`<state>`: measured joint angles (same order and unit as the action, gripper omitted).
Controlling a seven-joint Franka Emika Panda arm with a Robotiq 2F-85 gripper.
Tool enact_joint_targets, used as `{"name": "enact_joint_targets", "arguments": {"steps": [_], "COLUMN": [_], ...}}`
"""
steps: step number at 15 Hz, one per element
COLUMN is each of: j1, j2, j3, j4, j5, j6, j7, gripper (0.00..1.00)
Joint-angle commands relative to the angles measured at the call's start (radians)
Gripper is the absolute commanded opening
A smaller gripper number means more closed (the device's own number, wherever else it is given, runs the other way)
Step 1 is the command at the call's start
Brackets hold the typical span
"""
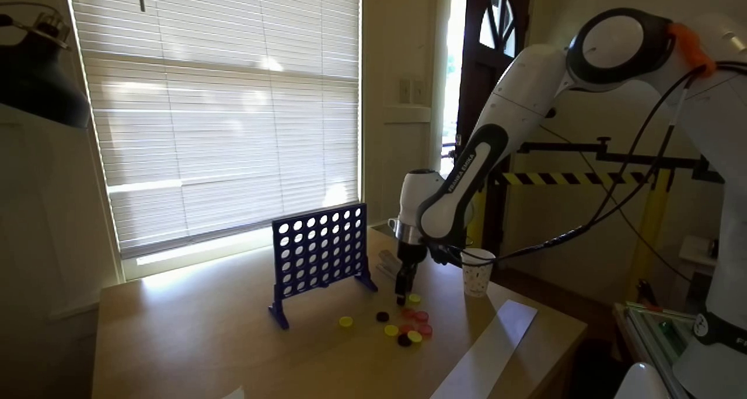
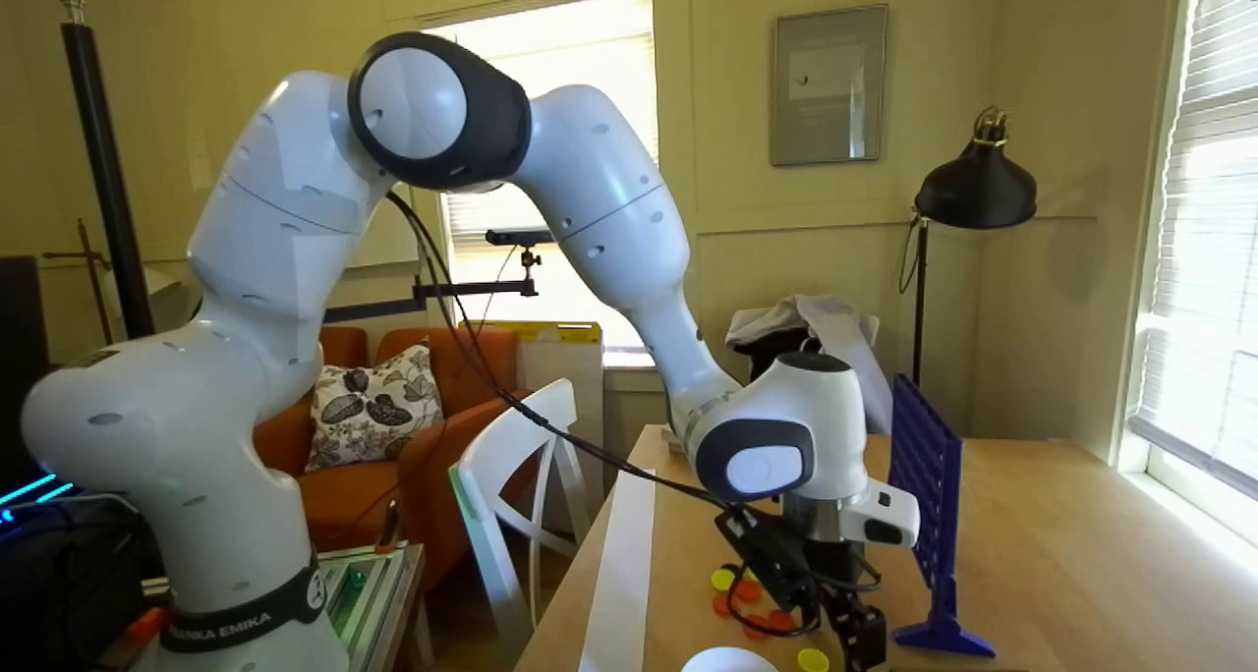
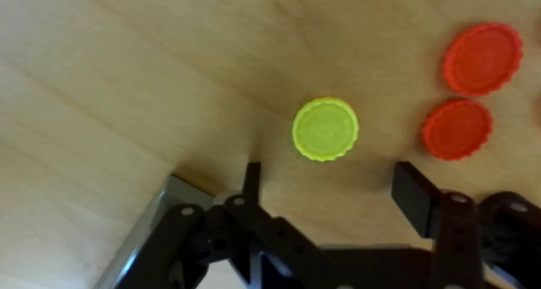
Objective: Put the yellow chip into the connect four game
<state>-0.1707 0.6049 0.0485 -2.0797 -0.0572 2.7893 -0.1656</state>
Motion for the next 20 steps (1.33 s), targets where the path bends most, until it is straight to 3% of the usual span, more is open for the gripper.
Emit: {"name": "enact_joint_targets", "arguments": {"steps": [1, 3, 11, 16, 20], "j1": [-0.015, -0.002, 0.019, 0.023, 0.114], "j2": [0.009, 0.000, -0.030, -0.054, -0.148], "j3": [0.032, 0.018, -0.028, -0.015, -0.051], "j4": [0.017, 0.010, 0.007, 0.006, -0.014], "j5": [0.041, 0.036, 0.020, 0.027, -0.040], "j6": [-0.062, -0.095, -0.146, -0.173, -0.181], "j7": [-0.037, -0.021, 0.000, -0.004, 0.046], "gripper": [0.62, 0.64, 0.09, 0.09, 0.09]}}
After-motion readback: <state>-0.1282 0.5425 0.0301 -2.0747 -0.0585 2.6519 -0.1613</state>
